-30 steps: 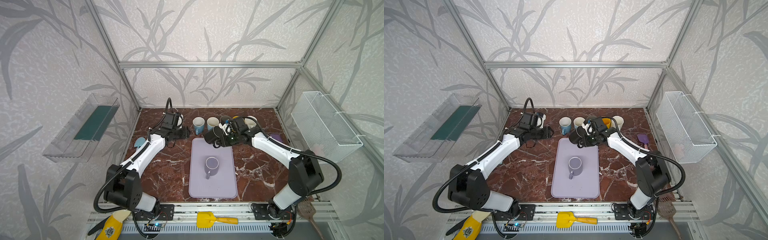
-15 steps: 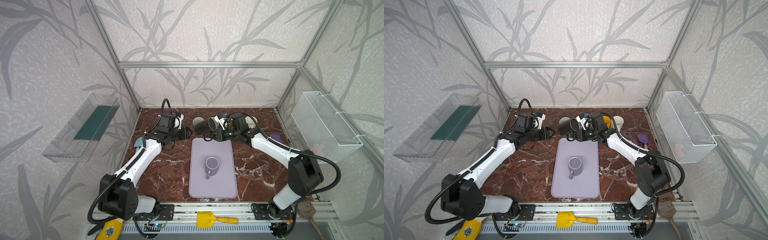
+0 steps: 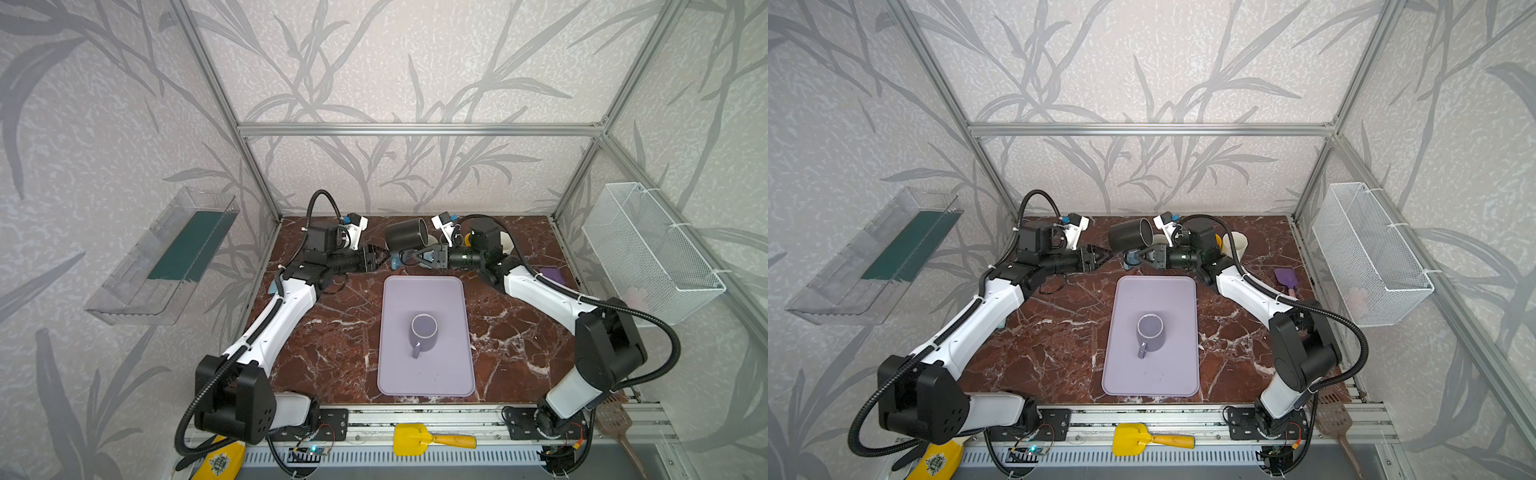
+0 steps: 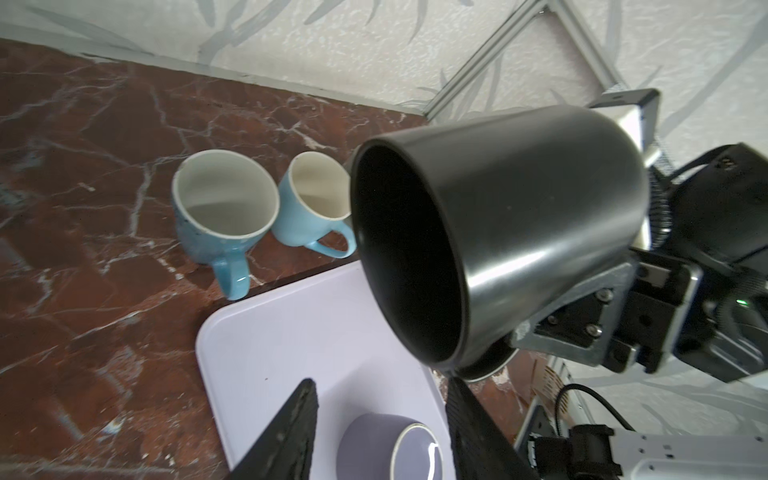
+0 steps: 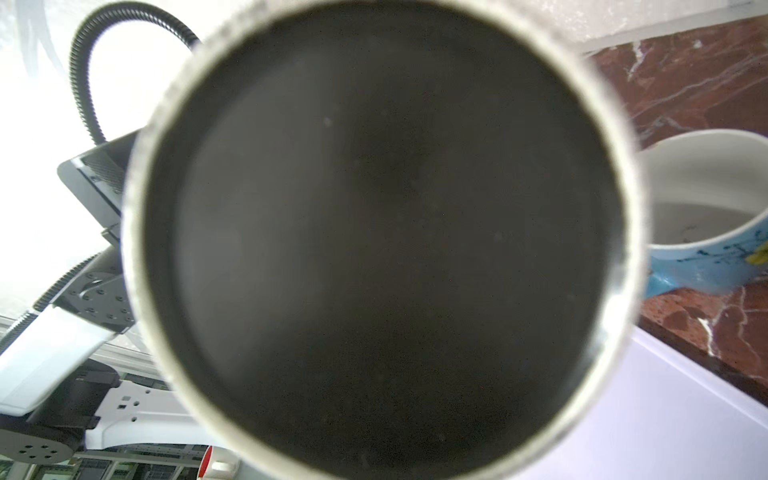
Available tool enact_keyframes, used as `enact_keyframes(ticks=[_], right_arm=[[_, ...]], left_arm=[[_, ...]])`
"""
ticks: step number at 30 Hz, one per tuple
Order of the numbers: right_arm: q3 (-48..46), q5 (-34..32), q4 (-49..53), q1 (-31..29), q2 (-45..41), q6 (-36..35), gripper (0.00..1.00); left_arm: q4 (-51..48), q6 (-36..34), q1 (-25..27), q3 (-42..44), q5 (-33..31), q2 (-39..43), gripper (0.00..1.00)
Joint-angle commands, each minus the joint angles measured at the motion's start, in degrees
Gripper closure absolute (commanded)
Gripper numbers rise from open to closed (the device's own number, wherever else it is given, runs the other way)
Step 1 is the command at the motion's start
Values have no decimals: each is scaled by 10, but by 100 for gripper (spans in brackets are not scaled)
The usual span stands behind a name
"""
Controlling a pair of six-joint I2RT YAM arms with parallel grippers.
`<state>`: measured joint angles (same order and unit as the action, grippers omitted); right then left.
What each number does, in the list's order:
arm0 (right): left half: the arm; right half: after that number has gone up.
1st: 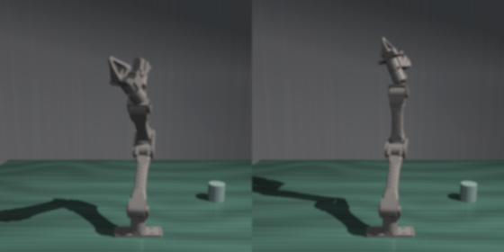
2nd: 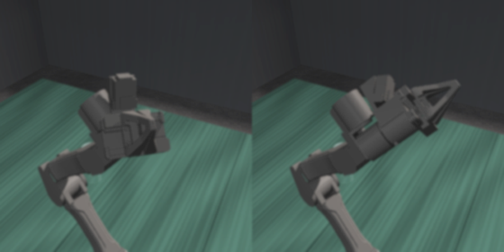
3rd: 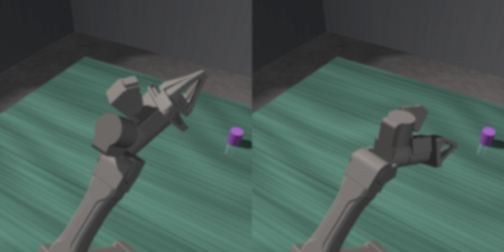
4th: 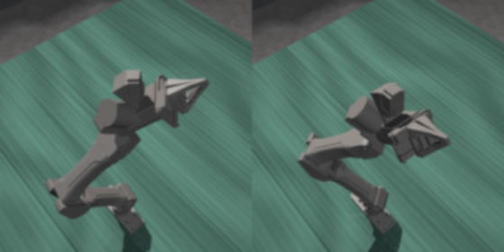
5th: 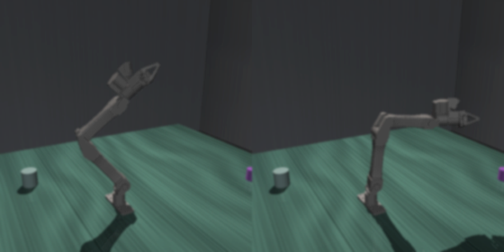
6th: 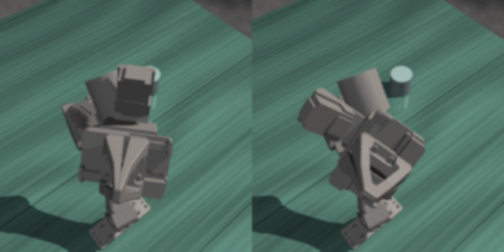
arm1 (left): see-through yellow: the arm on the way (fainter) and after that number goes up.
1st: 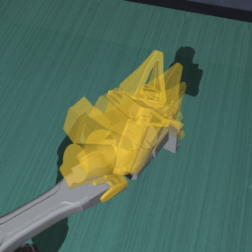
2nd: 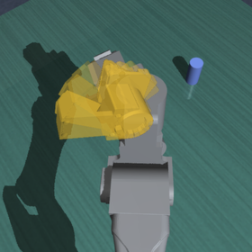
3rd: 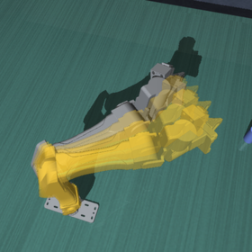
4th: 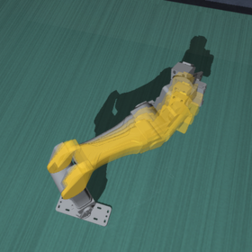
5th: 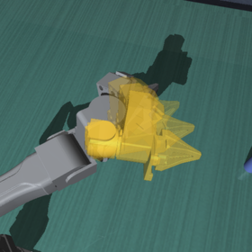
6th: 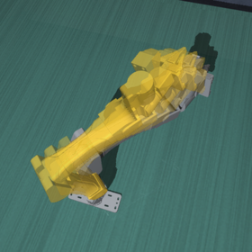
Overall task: Turn the mug right side up
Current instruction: 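Carry the black mug toward the left gripper while the left gripper approaches, then close the left gripper on the black mug while the right holds it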
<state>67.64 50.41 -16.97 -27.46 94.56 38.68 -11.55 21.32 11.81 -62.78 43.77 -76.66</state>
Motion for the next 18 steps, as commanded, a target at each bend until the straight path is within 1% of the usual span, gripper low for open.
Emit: enact_keyframes(ticks=[1,6,12,18], right_arm=[[10,42,-113,1,-10,25,100],[10,60,-157,1,-5,51,100],[9,82,-227,1,7,98,100],[13,98,-276,0,20,126,100]], left_arm=[[57,15,-4,13,74,21,48],[82,24,-4,23,111,24,47],[122,48,-3,33,138,26,47],[166,74,-4,44,163,23,47]])
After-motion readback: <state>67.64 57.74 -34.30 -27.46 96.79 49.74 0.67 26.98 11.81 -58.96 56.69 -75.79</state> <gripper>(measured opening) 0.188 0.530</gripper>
